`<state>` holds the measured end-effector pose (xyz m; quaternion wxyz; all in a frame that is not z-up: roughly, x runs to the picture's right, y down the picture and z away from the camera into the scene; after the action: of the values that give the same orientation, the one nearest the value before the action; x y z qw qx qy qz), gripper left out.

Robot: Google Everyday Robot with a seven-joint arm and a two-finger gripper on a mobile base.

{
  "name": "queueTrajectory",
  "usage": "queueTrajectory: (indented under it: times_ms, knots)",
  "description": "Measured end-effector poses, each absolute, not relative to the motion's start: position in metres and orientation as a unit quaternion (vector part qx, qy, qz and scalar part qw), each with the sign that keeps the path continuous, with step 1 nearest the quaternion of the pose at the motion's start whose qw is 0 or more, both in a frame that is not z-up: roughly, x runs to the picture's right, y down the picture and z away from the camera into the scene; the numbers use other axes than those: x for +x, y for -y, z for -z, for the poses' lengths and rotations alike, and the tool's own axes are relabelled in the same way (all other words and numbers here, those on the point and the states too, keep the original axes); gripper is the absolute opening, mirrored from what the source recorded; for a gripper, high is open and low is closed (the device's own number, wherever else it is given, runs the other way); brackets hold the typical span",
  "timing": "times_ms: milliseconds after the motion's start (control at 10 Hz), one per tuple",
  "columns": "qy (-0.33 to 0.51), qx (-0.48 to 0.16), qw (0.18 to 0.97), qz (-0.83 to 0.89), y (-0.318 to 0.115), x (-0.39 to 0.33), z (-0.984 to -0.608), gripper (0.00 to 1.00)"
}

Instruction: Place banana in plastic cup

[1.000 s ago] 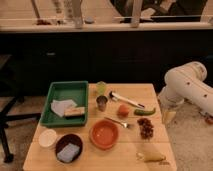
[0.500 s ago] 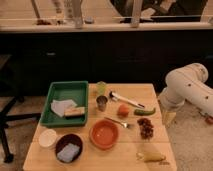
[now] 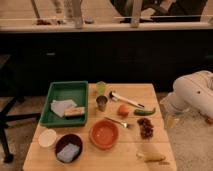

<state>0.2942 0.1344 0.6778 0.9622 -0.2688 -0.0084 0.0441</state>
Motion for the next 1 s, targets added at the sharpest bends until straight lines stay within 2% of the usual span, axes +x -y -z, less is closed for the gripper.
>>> queueTrajectory:
  times_ms: [1000]
  knots:
    - [0.042, -0.286, 0.954, -0.082, -0.184, 0.3, -0.674, 0.8]
